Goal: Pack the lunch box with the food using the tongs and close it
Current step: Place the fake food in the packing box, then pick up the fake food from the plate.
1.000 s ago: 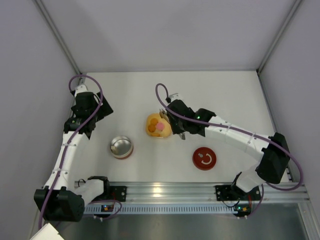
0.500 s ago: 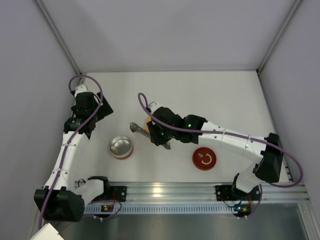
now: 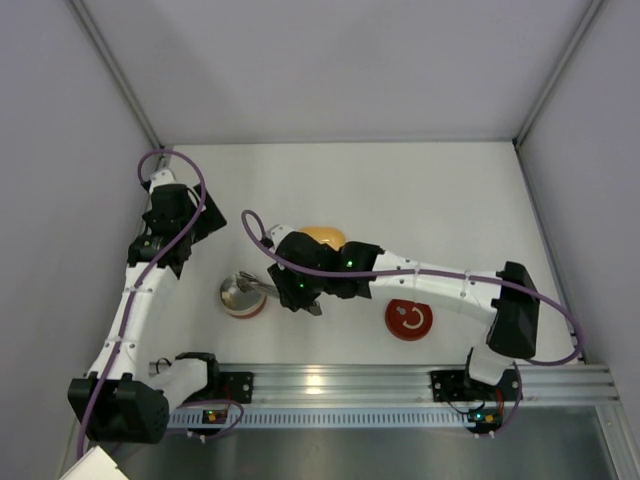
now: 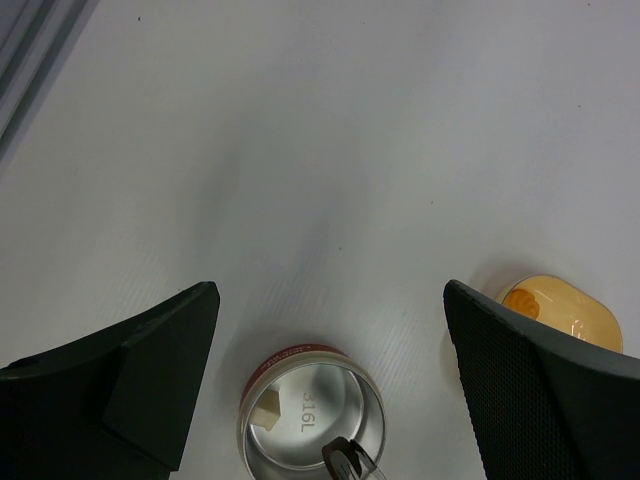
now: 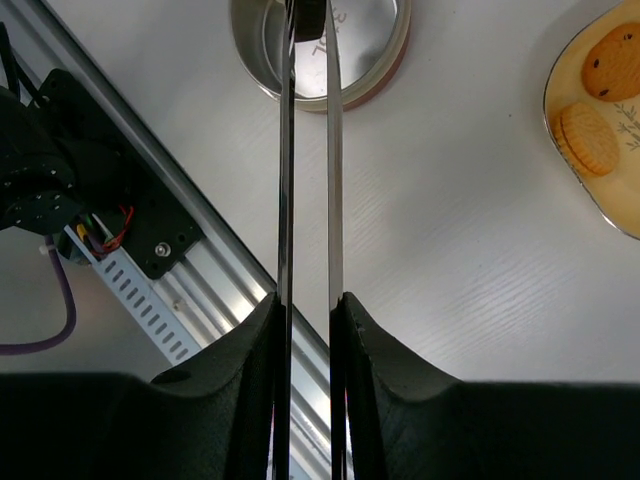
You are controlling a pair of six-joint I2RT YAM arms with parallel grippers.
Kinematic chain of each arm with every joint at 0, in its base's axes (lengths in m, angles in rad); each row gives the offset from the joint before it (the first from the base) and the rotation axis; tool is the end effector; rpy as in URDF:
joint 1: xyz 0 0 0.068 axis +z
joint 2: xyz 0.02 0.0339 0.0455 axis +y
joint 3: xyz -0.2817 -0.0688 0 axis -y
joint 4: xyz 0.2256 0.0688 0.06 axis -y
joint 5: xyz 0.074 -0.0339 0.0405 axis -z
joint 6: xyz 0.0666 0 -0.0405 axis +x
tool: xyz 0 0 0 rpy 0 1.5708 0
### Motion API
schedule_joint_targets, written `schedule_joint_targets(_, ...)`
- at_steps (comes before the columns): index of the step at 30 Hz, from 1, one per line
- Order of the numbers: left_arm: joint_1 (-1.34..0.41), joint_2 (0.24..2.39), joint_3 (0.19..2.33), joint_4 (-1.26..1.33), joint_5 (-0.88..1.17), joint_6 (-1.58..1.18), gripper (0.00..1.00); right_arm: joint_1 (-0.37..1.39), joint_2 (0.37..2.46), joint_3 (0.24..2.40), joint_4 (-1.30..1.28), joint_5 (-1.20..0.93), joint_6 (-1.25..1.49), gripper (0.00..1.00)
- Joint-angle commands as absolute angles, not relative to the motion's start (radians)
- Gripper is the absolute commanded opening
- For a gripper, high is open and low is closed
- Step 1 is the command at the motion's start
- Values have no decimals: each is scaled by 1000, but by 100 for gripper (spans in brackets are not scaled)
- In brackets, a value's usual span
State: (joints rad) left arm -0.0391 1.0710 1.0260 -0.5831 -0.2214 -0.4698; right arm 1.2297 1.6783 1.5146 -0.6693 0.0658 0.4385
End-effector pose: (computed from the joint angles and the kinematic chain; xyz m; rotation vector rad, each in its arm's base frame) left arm 0.2259 0.0058 0.3289 -0.5860 2.1015 -0.0451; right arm 0.1303 0.3539 0.3121 -0.9411 2.3367 0.6656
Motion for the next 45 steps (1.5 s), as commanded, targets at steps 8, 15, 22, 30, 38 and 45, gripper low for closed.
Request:
schedule_joint_targets(8, -29, 1065, 1023, -532, -210, -462, 99, 1247, 1690, 1582, -604, 64, 437, 42)
schedule_joint_targets(15, -29, 1065, 1022, -535, -210, -462, 99, 1238, 1652, 1585, -640, 153, 431, 44)
schedule_joint_targets(22, -29, 1062, 1023, -535, -207, -462, 99, 1157, 1556, 1510, -698, 273, 430, 45)
schedule_joint_targets(30, -29, 1060, 1023, -534, -206, -462, 99, 1037, 1448, 1335, -709, 305, 449, 45)
schedule_joint_targets(38, -29, 1065, 1023, -534, -204, -462, 99, 1034, 1398, 1246, -698, 221, 445, 43)
schedule_joint_targets(45, -29, 1066, 1022, -534, -204, -462, 99, 1035, 1373, 1204, -701, 190, 437, 43)
